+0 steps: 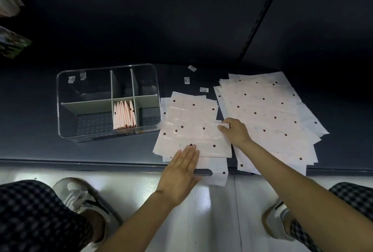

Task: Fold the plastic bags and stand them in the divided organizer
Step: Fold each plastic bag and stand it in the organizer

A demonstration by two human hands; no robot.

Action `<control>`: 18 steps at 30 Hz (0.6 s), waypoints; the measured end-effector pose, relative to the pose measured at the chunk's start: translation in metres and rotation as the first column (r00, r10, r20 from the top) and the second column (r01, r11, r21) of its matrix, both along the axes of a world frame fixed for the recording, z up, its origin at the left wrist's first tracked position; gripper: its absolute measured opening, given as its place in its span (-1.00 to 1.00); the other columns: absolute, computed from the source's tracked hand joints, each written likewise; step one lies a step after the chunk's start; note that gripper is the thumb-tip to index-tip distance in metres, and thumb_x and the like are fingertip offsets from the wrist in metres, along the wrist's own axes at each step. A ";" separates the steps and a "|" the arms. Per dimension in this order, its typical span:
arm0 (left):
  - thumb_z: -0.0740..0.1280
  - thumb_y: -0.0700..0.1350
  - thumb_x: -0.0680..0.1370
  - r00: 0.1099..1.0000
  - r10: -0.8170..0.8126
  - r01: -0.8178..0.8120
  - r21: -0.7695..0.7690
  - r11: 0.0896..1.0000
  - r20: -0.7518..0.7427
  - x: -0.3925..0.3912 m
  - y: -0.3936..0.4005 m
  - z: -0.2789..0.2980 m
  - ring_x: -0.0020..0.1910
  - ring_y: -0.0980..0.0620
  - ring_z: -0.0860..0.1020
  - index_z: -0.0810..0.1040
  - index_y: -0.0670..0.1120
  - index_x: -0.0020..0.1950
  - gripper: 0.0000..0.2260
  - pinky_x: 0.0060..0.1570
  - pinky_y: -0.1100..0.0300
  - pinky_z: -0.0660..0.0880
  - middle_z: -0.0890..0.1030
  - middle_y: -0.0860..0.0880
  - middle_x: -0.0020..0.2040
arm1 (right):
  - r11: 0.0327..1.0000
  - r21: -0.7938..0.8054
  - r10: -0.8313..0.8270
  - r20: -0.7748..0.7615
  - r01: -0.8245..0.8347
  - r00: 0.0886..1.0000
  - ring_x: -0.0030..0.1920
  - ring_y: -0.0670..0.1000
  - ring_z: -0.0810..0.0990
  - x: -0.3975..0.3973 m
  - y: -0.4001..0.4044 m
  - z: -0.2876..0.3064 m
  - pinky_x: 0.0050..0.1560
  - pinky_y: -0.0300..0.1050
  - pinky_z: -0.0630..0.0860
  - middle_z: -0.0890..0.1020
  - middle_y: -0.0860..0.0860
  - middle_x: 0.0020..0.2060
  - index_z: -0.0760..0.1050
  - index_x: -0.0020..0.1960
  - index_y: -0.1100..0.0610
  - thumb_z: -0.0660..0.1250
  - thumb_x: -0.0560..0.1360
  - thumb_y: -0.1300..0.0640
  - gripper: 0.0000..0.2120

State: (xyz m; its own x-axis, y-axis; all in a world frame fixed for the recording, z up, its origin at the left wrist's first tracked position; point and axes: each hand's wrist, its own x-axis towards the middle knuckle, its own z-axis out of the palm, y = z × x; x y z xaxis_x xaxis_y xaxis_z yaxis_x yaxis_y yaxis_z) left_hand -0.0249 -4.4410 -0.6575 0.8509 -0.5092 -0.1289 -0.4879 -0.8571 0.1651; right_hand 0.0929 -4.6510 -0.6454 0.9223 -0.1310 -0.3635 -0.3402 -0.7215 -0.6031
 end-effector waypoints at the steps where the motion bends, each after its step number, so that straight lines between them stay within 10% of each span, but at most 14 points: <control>1: 0.02 0.19 0.62 1.000 -0.016 0.016 0.005 1.000 -0.012 -0.001 0.001 -0.005 0.50 0.00 -0.23 -0.17 -0.14 0.52 -0.35 0.43 0.05 -0.32 -0.19 -0.08 0.52 | 1.000 -0.006 -0.003 0.000 0.003 1.000 0.14 0.10 0.50 0.000 0.001 -0.001 0.00 -0.21 0.34 0.57 0.11 0.15 0.51 0.13 0.22 0.26 0.56 0.10 -0.77; 5: -0.12 0.23 0.61 0.998 -0.008 0.012 0.051 0.999 -0.063 -0.004 0.007 -0.013 0.40 0.02 -0.46 -0.41 -0.09 0.45 -0.35 0.32 0.12 -0.50 -0.41 -0.04 0.46 | 0.978 -0.201 -0.004 0.246 0.055 0.969 0.10 0.15 0.49 -0.017 0.011 0.011 0.05 -0.09 0.41 0.57 0.13 0.07 0.51 0.14 0.19 0.30 0.53 0.14 -0.78; 8: -0.12 0.24 0.61 0.996 0.008 -0.003 0.060 0.998 -0.087 -0.006 0.006 -0.014 0.41 -0.03 -0.46 -0.41 -0.08 0.45 -0.34 0.35 0.01 -0.48 -0.41 -0.05 0.46 | 0.917 -0.388 0.297 0.518 -0.089 0.802 0.09 0.20 0.57 -0.056 0.026 0.017 0.13 0.04 0.49 0.61 0.16 0.08 0.56 0.13 0.23 0.33 0.48 0.24 -0.77; 11: -0.12 0.24 0.61 0.996 0.004 0.003 0.078 0.997 -0.094 -0.006 0.005 -0.013 0.41 -0.03 -0.45 -0.42 -0.09 0.44 -0.35 0.36 0.02 -0.47 -0.41 -0.06 0.46 | 0.689 -0.587 0.680 0.322 -0.425 0.659 0.30 0.09 0.50 -0.104 0.046 0.004 0.27 0.13 0.43 0.54 0.09 0.27 0.49 0.29 0.21 0.29 0.52 0.04 -0.60; 15: -0.14 0.26 0.60 0.995 -0.016 0.022 0.070 0.997 -0.096 -0.004 0.007 -0.010 0.44 -0.02 -0.41 -0.38 -0.10 0.47 -0.34 0.38 0.07 -0.46 -0.41 -0.06 0.46 | 0.615 -0.546 0.686 0.015 -0.569 0.727 0.51 0.05 -0.04 -0.128 0.042 -0.009 0.50 -0.05 -0.23 0.06 0.07 0.51 0.07 0.51 0.20 -0.17 0.57 -0.21 -0.33; 18: -0.13 0.26 0.60 0.994 -0.032 0.040 0.075 0.996 -0.101 -0.003 0.019 -0.010 0.46 -0.05 -0.39 -0.39 -0.07 0.47 -0.34 0.39 0.04 -0.43 -0.40 -0.08 0.47 | 0.562 -0.618 0.658 -0.067 -0.549 0.750 0.43 0.06 0.29 -0.136 0.027 -0.002 0.43 0.02 -0.12 0.32 0.11 0.43 0.30 0.43 0.23 -0.24 0.60 -0.20 -0.32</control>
